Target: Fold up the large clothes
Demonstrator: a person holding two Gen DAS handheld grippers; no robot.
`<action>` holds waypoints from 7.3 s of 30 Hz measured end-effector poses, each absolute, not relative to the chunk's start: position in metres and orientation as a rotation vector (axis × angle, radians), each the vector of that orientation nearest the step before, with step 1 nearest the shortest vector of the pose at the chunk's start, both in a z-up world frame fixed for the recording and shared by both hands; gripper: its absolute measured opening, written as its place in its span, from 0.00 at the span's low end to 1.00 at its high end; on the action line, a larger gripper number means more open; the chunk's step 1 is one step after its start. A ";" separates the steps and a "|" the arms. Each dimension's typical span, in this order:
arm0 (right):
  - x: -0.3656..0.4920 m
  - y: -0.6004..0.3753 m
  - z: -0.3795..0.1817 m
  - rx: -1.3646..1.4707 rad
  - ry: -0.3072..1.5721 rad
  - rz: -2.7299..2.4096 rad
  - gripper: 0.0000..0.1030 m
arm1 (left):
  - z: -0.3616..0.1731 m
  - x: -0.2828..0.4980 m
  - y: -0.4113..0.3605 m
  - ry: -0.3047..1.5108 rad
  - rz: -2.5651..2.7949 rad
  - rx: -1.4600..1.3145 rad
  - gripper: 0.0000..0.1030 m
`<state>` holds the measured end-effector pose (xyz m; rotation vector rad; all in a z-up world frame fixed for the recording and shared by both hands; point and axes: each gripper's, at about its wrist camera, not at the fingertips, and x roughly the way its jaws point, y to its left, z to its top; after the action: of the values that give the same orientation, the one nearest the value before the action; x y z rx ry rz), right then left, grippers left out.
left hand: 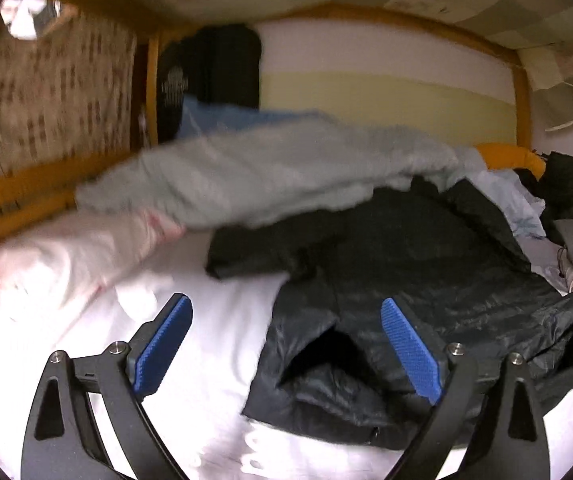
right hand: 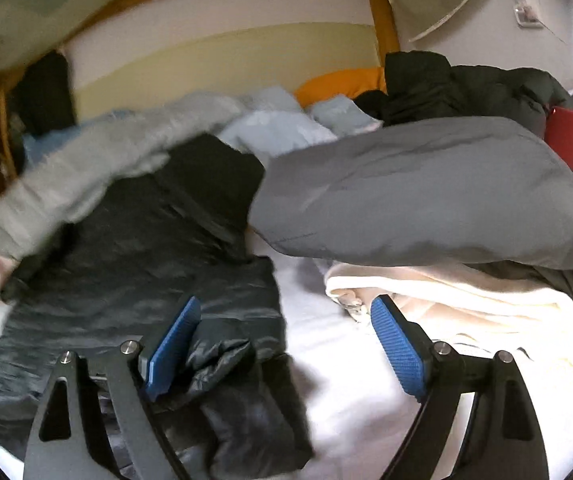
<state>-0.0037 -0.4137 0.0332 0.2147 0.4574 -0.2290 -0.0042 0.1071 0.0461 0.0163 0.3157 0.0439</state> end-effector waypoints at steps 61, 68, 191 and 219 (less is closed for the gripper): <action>-0.022 -0.279 -0.001 -0.142 0.705 0.178 1.00 | -0.013 0.029 -0.012 0.683 -0.309 0.260 1.00; 0.042 -0.307 -0.004 -0.266 0.713 -0.039 1.00 | -0.037 0.106 0.031 0.820 -0.043 0.276 1.00; 0.045 -0.239 -0.042 -0.029 0.827 0.171 0.94 | -0.061 0.054 -0.025 0.756 -0.352 0.102 0.60; 0.054 -0.356 -0.016 0.100 0.770 -0.005 0.31 | -0.037 0.088 0.113 0.749 -0.124 -0.252 0.49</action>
<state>0.0543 -0.3556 -0.0164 0.1000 0.7701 -0.0053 0.0879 0.1126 -0.0367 -0.2522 0.7493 -0.1240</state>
